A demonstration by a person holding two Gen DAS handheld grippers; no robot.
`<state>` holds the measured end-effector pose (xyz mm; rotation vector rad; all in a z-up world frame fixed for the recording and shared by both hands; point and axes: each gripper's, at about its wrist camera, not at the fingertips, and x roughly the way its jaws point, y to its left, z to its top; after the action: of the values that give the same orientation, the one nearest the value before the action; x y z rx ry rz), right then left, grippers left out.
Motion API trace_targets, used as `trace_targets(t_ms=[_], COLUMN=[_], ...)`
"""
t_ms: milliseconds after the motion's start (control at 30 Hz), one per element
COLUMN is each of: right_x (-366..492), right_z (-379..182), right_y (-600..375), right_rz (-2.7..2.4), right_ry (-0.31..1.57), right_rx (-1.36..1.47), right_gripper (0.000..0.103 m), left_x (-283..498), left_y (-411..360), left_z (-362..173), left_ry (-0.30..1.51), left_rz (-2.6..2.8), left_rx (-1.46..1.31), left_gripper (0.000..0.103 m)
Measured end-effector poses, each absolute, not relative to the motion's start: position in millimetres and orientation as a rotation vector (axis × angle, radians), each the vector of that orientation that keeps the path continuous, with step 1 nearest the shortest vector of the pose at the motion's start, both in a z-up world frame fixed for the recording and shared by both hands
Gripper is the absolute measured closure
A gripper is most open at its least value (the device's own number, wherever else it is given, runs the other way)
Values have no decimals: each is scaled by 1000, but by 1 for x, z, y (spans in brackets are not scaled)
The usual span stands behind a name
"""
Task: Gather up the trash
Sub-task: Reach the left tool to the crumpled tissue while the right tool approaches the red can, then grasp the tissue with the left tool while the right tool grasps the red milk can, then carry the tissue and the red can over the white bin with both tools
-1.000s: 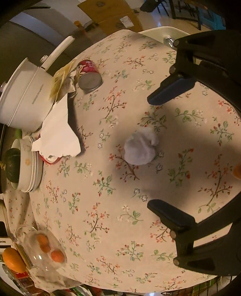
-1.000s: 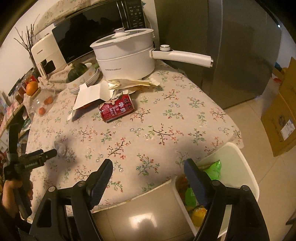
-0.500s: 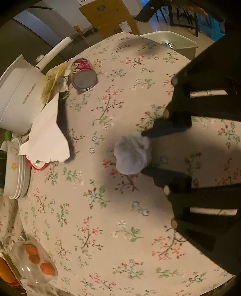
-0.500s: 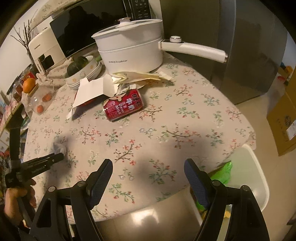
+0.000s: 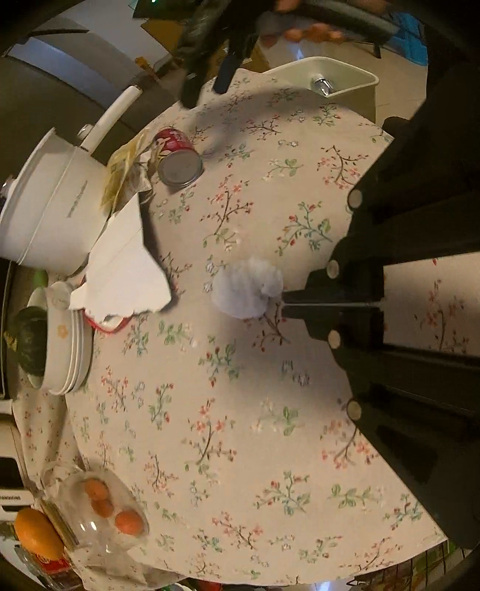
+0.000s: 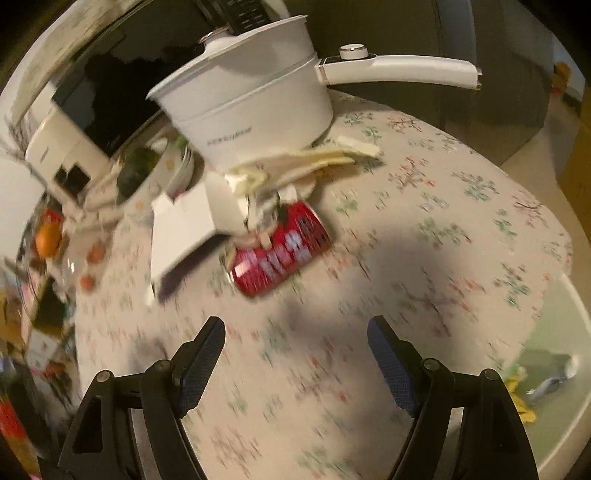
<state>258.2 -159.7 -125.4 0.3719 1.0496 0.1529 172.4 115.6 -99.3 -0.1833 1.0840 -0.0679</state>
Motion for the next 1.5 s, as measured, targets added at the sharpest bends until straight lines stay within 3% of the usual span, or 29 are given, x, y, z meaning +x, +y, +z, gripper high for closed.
trace_targets(t_ms=[500, 667, 800, 833, 900, 967, 1300, 1500], right_x=[316, 320, 322, 321, 319, 315, 276, 249], right_z=[-161, -181, -181, -179, -178, -176, -157, -157], right_y=[-154, -156, -153, -151, -150, -152, -169, -177], right_rz=[75, 90, 116, 126, 140, 153, 203, 206], right_ry=[1082, 1104, 1094, 1092, 1096, 1102, 1161, 1181], right_rx=[614, 760, 749, 730, 712, 699, 471, 346], right_gripper=[22, 35, 39, 41, 41, 41, 41, 41], left_x=[162, 166, 169, 171, 174, 179, 211, 216], left_y=[182, 186, 178, 175, 169, 158, 121, 116], left_z=[-72, -73, -76, -77, -79, -83, -129, -135], left_ry=[1008, 1011, 1008, 1012, 1014, 1016, 1158, 1164], left_rz=[-69, -81, -106, -115, -125, -135, -113, -84], left_rx=[-402, -452, -463, -463, -466, -461, -435, -470], left_gripper=[102, 102, 100, 96, 61, 54, 54, 72])
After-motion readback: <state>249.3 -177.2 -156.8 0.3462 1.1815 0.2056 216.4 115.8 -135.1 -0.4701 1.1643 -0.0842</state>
